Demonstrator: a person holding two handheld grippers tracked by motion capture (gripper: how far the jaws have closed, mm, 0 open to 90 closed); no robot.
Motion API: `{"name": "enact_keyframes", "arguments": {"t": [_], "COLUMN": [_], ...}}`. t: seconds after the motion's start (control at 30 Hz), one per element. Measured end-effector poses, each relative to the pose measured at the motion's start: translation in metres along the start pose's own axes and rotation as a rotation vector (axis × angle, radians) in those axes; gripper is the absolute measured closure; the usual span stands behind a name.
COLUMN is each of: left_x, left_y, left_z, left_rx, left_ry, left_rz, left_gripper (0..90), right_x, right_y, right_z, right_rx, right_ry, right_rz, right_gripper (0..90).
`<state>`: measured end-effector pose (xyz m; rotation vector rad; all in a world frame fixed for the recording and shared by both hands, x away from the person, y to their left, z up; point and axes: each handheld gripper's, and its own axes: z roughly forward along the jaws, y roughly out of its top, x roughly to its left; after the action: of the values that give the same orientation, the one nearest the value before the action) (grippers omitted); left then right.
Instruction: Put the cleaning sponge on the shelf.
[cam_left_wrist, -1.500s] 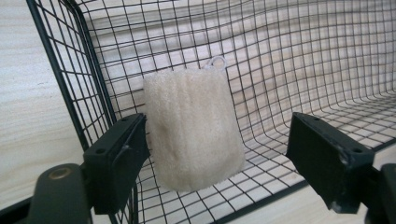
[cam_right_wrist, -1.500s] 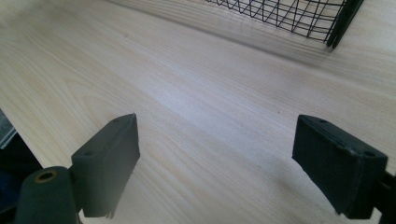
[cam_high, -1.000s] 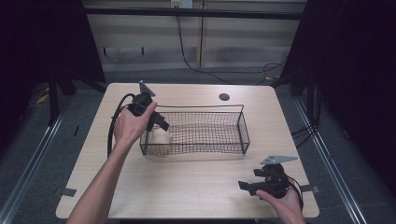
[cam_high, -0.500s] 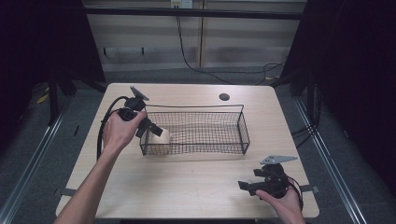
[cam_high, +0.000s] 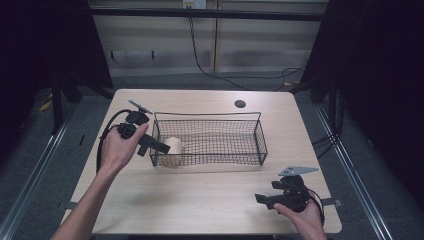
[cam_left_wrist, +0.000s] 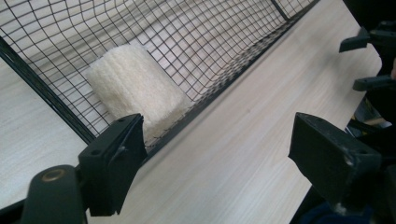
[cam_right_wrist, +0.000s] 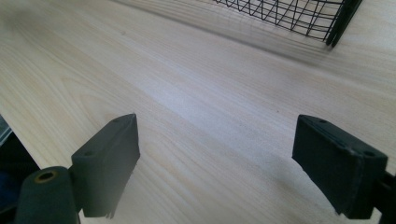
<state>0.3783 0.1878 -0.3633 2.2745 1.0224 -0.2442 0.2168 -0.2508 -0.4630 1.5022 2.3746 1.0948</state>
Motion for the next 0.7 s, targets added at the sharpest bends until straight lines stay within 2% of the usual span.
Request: {"name": "enact_keyframes", "arguments": {"t": [0.03,0.13,0.2,0.27,0.33,0.37,0.47,0.7], "left_x": [0.0,-0.006,-0.008,-0.012,-0.013,-0.014,-0.016,-0.016], "left_y": [0.0,-0.008,-0.012,-0.021,-0.025,-0.033,-0.039,-0.063], "left_z": [0.0,-0.003,-0.003,-0.005,-0.005,-0.005,-0.005,-0.005], "left_rx": [0.0,-0.01,-0.017,-0.017,-0.027,-0.057,-0.079,-0.153], "left_ry": [0.0,0.001,0.001,0.01,0.002,-0.015,-0.012,-0.035], "left_rz": [0.0,0.041,0.051,0.068,0.065,0.058,0.064,0.058], "left_gripper": [21.3,21.3,21.3,21.3,21.3,21.3,21.3,21.3], "right_x": [0.0,0.0,0.0,-0.001,0.0,0.0,-0.001,-0.001], "right_y": [0.0,0.0,0.0,0.0,0.0,0.0,0.0,0.0], "right_z": [0.0,0.0,0.0,0.0,0.0,0.0,0.0,0.0], "right_rx": [0.0,0.0,-0.001,-0.001,0.0,-0.002,-0.001,-0.002], "right_ry": [0.0,0.001,0.001,-0.001,0.0,0.0,0.001,0.0], "right_rz": [0.0,0.001,0.001,0.003,0.002,-0.003,0.004,-0.001], "right_gripper": [14.1,14.1,14.1,14.1,14.1,14.1,14.1,14.1]}}
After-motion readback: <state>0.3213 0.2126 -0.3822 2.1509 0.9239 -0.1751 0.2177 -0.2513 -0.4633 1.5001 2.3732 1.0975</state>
